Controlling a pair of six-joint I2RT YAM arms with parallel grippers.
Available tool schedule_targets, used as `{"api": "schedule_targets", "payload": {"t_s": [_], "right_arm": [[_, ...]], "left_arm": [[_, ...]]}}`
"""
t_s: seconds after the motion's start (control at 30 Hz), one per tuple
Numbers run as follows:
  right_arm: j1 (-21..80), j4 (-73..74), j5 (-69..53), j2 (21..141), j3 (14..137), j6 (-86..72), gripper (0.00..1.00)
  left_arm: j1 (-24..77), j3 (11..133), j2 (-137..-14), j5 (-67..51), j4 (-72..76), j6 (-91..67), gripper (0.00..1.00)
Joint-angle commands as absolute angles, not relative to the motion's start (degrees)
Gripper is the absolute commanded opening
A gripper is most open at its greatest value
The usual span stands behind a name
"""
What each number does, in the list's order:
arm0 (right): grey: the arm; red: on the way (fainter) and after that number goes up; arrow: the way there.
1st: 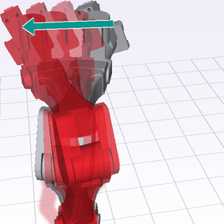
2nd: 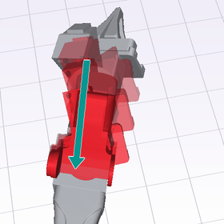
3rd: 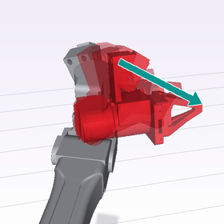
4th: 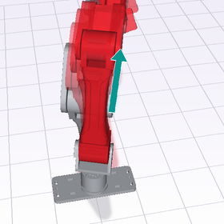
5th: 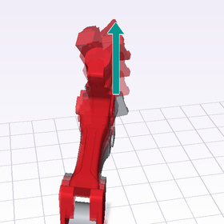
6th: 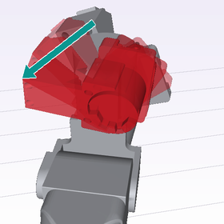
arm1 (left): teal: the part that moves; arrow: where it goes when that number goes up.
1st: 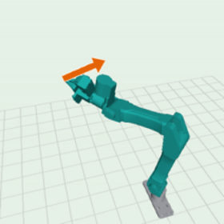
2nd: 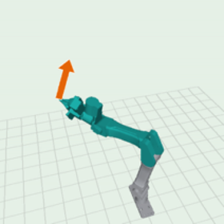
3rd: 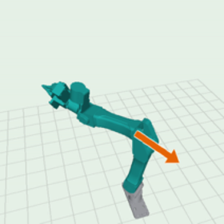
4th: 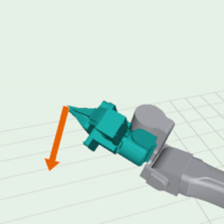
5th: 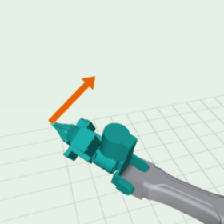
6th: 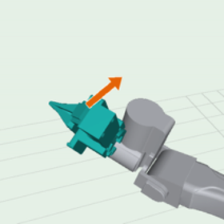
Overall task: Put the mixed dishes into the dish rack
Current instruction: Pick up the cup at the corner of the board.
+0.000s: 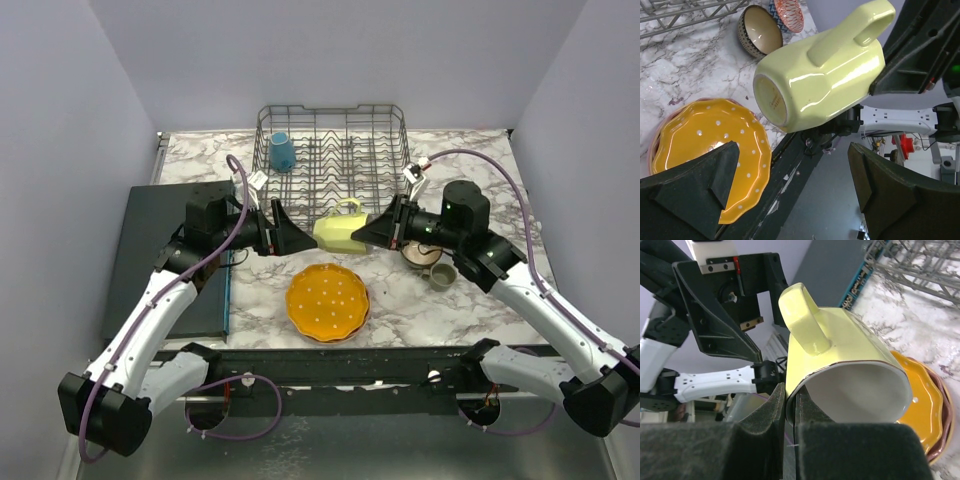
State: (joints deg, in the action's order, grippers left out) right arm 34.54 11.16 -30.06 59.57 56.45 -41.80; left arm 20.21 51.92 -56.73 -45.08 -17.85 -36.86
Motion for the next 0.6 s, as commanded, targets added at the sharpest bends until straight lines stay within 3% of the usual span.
{"api": "schedule_targets", "payload": {"t_s": [0.0,0.57], "right_arm": [[30.93,-4.28,-40.64,58.76,55.34,-47.55,0.00],[29.08,-26.54,-52.86,61.25,48.39,-63.14,0.01]], "left_arm": [[18.52,51.56,-54.89,-50.20,-14.33,-38.48,0.99],[16.30,48.71,-53.88,-57.17,-2.22,-47.99,0.99]]}}
